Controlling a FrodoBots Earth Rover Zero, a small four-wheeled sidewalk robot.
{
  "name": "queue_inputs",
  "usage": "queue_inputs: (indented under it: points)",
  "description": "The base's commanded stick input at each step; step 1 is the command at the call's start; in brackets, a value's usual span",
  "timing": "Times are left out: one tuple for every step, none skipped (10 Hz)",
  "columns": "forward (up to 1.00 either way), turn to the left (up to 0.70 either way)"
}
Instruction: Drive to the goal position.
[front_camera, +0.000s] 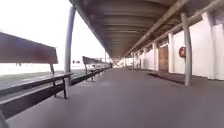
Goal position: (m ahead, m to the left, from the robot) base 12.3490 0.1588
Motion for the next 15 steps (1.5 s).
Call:
queue_inputs:
  points:
    - [0.7,0.0]
    - [0.7,0.0]
    - [0.7,0.0]
    - [0.7,-0.02]
    - [0.7,-0.17]
    - [0.7,-0.33]
    - [0.7,-0.35]
    - [0.7,-0.35]
    - [0.7,-0.1]
    - [0.7,-0.03]
    - [0.7,0.0]
    - [0.7,0.0]
    - [0.7,0.0]
    - [0.7,0.0]
    - [0.7,0.0]
